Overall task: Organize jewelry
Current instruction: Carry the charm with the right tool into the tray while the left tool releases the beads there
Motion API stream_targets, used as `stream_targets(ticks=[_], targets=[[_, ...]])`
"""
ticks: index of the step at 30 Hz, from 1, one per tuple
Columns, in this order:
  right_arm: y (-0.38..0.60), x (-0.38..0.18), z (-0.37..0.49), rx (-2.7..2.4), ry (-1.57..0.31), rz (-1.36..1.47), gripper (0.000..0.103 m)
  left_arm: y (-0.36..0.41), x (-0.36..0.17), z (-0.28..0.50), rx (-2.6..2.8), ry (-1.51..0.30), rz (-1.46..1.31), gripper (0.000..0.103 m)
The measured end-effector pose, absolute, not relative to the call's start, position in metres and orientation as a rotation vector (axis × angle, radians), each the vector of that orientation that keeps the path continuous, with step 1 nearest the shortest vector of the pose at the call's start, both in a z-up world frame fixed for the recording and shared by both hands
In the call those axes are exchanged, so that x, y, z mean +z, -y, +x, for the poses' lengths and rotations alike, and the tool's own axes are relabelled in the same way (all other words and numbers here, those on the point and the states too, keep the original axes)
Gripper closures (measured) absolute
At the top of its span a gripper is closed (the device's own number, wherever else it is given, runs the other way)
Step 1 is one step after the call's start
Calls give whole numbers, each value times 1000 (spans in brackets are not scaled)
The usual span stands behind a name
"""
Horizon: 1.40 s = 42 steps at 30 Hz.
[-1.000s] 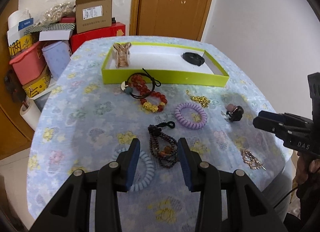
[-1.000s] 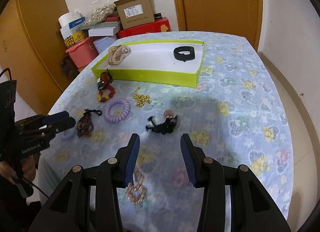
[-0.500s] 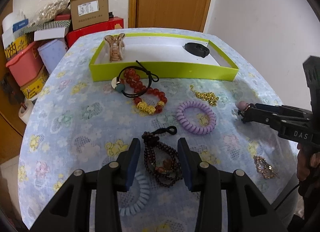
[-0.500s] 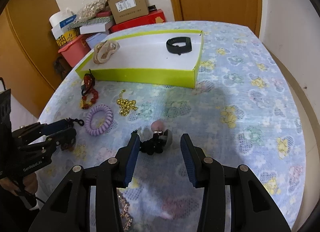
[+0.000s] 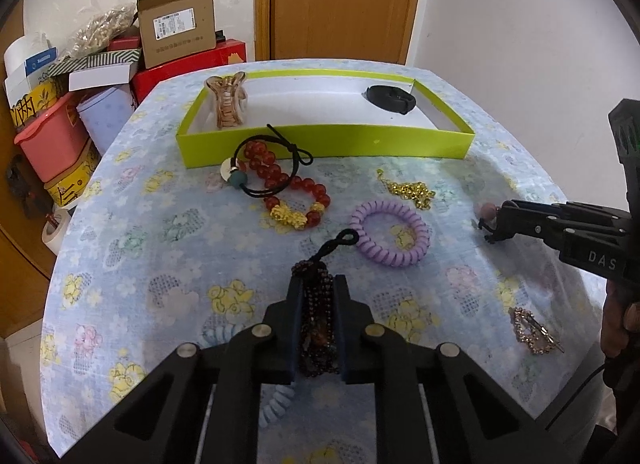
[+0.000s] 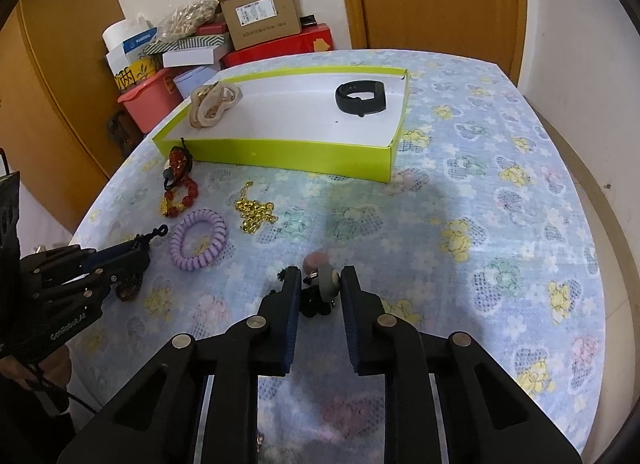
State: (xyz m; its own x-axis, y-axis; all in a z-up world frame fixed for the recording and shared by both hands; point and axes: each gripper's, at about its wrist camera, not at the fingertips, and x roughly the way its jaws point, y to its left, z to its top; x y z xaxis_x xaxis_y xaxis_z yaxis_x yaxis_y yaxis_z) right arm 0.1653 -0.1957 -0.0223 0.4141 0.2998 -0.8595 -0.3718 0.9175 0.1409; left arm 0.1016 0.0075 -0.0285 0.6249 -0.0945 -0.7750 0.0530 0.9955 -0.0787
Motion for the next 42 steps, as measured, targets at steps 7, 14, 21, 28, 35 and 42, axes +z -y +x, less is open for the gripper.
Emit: stream_targets(ticks=[7, 14, 21, 28, 35, 42], targets=[[202, -6, 156, 432, -1030, -46, 83, -12, -12, 95, -107, -856, -90, 90], [203, 11, 155, 460, -996, -15, 83, -13, 6, 94, -118, -821, -96, 90], [198, 24, 163, 472, -960, -27, 83, -14, 20, 106, -122, -797, -91, 90], [191, 36, 189, 477, -919, -46, 83, -16, 34, 134, -118, -771, -71, 90], [184, 37, 227, 469, -899, -47, 83, -20, 43, 175, -110, -760, -54, 90], [180, 22, 268, 452, -925, -47, 83, -32, 36, 229, -82, -796, -68, 90]])
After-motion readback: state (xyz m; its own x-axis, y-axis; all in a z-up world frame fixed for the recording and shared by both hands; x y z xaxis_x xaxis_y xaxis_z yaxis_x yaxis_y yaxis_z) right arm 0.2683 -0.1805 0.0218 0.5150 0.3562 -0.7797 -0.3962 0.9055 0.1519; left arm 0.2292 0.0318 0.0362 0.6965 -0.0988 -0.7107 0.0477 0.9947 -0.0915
